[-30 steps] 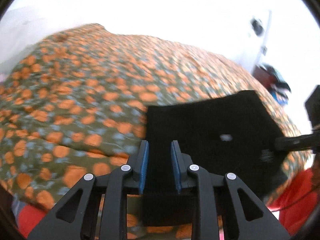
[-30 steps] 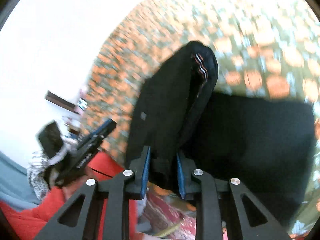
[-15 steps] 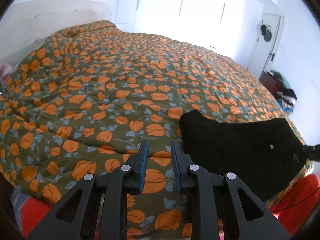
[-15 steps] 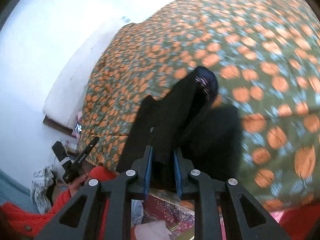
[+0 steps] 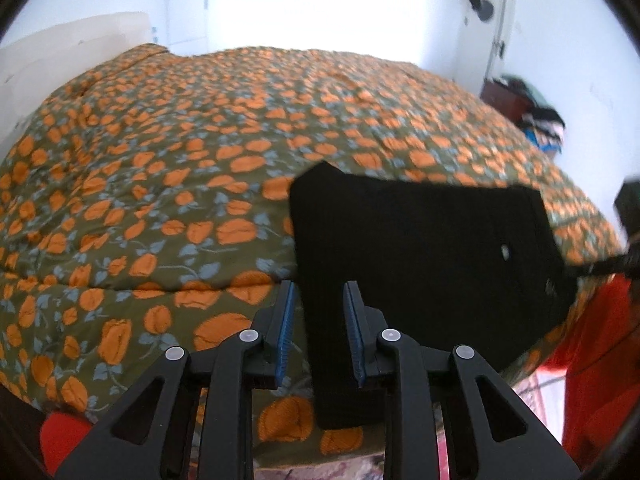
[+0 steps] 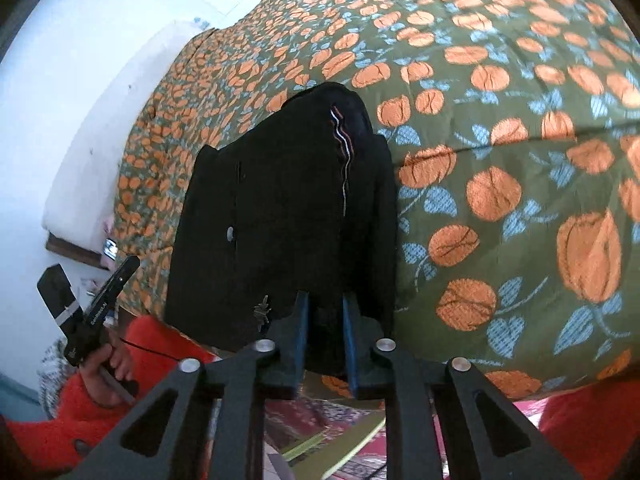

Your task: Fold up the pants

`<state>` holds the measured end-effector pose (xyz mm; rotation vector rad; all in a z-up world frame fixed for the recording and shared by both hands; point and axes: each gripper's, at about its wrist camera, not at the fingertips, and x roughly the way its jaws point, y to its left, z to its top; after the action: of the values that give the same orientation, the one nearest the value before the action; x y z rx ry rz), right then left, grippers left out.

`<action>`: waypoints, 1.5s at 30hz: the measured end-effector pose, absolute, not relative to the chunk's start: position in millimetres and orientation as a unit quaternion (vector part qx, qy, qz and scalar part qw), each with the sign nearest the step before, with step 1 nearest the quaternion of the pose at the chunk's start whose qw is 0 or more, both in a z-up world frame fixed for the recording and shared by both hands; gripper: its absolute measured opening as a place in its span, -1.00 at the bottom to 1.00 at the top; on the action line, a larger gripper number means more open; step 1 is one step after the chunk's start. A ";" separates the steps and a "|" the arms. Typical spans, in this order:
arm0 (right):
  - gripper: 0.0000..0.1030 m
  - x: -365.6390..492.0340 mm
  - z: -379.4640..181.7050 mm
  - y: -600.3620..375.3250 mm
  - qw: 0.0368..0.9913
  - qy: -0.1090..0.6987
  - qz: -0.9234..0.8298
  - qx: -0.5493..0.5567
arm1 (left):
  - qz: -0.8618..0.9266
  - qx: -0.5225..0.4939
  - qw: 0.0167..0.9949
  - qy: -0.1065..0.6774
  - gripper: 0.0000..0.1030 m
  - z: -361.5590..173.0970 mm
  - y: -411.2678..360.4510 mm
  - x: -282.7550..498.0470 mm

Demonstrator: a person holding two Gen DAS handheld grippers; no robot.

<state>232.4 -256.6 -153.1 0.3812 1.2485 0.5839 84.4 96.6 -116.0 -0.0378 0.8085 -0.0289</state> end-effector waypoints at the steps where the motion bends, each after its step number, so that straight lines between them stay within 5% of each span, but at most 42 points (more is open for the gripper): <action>1: -0.36 234.8 -146.4 -257.6 0.760 0.571 0.263 0.164 | -0.015 -0.010 0.917 0.398 -0.51 -117.9 92.6 84.7; 10: -0.35 275.0 -64.3 -204.8 0.825 0.476 0.300 0.047 | -0.005 0.011 0.899 0.438 -0.39 -131.3 82.6 93.5; 19: -0.57 292.4 -150.8 -180.6 0.809 0.528 0.259 0.005 | 0.015 0.022 0.892 0.452 -0.37 -136.2 87.8 91.0; 30: -0.51 238.6 -95.7 -178.6 0.828 0.480 0.288 -0.040 | 0.017 0.021 0.890 0.456 -0.37 -137.2 89.0 95.8; 32: -0.44 225.7 -91.3 -175.3 0.824 0.477 0.303 -0.043 | 0.015 0.020 0.889 0.458 -0.34 -138.5 88.6 96.3; 35: -0.15 199.4 -104.4 -171.0 0.803 0.498 0.321 -0.058 | 0.001 0.005 0.885 0.465 0.03 -141.3 89.6 96.9; 40: -0.12 184.1 -116.7 -182.9 0.786 0.521 0.329 -0.058 | -0.050 -0.074 0.871 0.483 0.41 -140.2 115.0 105.9; 43: 0.49 203.5 -102.5 -217.6 0.798 0.513 0.314 0.038 | -0.084 -0.161 0.832 0.524 0.51 -159.4 139.1 126.4; 45: 0.53 225.5 -114.3 -235.1 0.782 0.536 0.306 0.086 | -0.095 -0.184 0.811 0.547 0.50 -173.5 142.0 135.8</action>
<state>225.5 -235.1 -114.3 0.1848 1.1569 0.6601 135.8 142.0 -173.5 -0.3935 1.1693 -0.2030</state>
